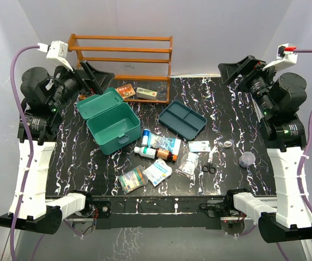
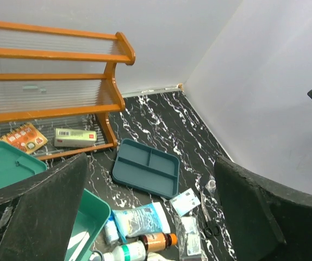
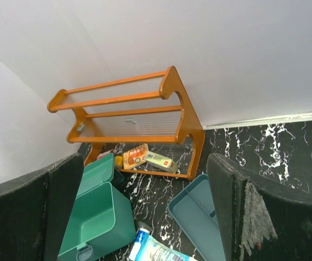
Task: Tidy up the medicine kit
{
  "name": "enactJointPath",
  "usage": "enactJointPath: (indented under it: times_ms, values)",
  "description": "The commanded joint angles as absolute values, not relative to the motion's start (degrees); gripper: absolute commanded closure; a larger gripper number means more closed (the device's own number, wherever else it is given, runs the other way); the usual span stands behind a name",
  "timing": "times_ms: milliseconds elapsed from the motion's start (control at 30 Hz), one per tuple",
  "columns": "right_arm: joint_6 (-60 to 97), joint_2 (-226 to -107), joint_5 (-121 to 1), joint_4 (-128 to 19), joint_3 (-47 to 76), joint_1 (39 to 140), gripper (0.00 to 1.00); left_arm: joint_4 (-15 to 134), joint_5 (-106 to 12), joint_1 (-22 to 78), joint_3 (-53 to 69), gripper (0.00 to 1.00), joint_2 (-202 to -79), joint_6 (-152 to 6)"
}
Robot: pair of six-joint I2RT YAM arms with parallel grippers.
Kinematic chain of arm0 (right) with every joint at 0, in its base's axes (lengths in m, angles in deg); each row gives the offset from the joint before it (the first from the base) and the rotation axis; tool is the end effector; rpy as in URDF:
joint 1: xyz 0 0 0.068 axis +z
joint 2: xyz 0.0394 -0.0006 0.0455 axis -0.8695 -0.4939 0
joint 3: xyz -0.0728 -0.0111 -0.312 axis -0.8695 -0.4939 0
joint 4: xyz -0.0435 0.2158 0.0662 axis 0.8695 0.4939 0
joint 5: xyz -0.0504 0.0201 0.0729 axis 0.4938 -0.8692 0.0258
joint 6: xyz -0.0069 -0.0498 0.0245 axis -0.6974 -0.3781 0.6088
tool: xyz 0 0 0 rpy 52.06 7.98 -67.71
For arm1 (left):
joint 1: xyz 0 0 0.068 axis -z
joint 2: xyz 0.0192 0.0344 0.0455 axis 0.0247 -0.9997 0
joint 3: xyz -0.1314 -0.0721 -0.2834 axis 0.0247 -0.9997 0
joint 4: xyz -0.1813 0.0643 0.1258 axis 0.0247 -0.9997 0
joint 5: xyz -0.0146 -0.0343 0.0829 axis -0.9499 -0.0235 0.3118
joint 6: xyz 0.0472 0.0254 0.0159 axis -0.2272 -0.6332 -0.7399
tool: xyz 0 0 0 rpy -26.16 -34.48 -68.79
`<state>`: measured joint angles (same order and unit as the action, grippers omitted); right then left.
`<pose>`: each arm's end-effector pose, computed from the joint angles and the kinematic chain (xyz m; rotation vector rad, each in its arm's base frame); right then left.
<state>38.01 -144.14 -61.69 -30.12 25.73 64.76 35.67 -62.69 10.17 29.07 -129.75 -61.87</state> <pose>0.1273 0.0159 0.5404 0.1607 1.5322 0.5453 0.1485 -0.0387 0.5633 0.1636 1.4979 -0.7500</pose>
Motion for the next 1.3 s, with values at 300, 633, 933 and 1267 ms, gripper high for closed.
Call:
enactJointPath:
  times_ms: [300,633,933,1267]
  values:
    - [41.3,-142.9,-60.6,-33.6,19.3,64.4,0.02,36.5,-68.7,14.9,19.4,0.01,-126.8,-64.5]
    - [40.4,-144.3,-71.8,-31.6,11.9,64.4,0.03,34.8,-71.6,22.2,10.0,0.01,-130.7,-69.4]
    - [42.7,-149.8,-73.5,-31.5,1.3,67.7,0.13,36.2,-64.2,29.6,5.3,0.01,-136.3,-63.8]
    - [42.2,-158.9,-64.6,-36.8,-4.9,86.7,0.25,37.0,-48.3,31.8,3.3,0.07,-136.3,-62.4]
